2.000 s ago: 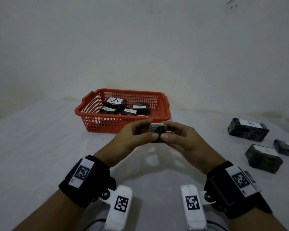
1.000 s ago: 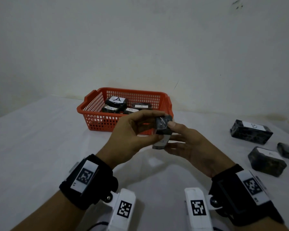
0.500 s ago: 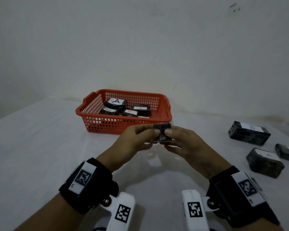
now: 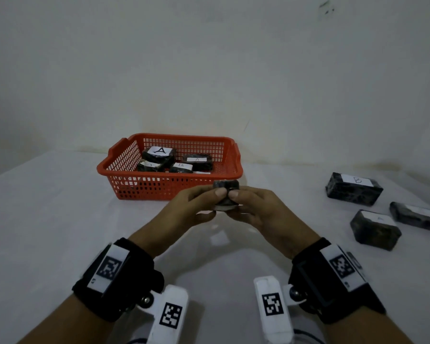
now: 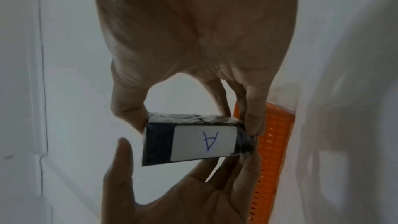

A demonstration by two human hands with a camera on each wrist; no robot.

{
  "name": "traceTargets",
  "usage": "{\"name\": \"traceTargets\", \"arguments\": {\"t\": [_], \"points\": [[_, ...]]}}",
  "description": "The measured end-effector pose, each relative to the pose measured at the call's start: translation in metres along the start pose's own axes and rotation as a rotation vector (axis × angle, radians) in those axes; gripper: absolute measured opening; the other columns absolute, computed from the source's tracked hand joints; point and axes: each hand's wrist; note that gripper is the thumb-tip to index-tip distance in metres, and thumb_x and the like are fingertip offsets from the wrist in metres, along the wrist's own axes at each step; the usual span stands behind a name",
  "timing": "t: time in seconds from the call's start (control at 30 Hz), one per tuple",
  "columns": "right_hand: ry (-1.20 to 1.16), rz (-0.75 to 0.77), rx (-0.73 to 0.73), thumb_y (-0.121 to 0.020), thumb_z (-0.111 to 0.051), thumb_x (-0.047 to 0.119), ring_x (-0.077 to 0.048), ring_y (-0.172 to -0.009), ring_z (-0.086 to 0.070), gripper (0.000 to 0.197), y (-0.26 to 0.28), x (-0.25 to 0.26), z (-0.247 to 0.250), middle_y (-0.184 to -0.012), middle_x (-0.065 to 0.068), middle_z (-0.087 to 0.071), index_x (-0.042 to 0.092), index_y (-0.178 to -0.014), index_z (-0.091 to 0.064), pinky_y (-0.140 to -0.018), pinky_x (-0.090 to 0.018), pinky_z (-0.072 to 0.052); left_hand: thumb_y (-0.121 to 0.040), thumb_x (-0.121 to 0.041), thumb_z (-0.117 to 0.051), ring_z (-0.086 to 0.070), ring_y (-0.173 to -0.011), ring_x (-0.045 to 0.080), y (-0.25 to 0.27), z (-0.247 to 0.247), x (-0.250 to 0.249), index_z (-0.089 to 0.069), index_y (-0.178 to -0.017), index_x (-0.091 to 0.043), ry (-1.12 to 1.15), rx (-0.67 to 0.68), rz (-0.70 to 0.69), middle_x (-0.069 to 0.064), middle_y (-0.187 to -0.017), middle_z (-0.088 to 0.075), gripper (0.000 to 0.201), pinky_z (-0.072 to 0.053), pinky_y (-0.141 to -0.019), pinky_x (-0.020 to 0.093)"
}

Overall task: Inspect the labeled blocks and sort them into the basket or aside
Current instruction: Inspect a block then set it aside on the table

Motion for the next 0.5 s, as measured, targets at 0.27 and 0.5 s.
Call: {"name": "traceTargets", "arguments": {"t": [0.27, 0.5], "points": [[0.09, 0.021, -0.082, -0.081, -0.072, 0.044, -0.018, -0.117, -0.069, 0.041, 0.004, 0.012, 0.007, -0.125, -0.002, -0.073, 0.029, -0.12, -0.07, -0.108, -0.044, -0.053, -0.075, -0.07, -0.067, -0.074, -0.103, 0.017, -0.004, -0.007, -0.005, -0.073, -0.108, -0.028, -0.015, -0.143, 0.117, -0.004, -0.104, -0.079, 0.054, -0.057, -0.096, 0.041], [0.399, 0.182, -0.218, -0.086, -0.082, 0.028, -0.006, -0.095, -0.073, 0.025, 0.012, 0.023, 0.027, -0.104, 0.009, -0.077, 0.028, -0.109, -0.074, -0.089, -0.032, -0.061, -0.064, -0.087, -0.063, -0.072, -0.103, 0.032, -0.014, -0.03, -0.032, -0.079, -0.089, -0.031, -0.073, -0.153, 0.192, 0.007, -0.106, -0.077, 0.064, -0.057, -0.097, 0.05]]}}
Point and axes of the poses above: each hand's wrist, its own y-axis away from the middle knuckle, its own z-axis out of the back of the hand, x = y × z
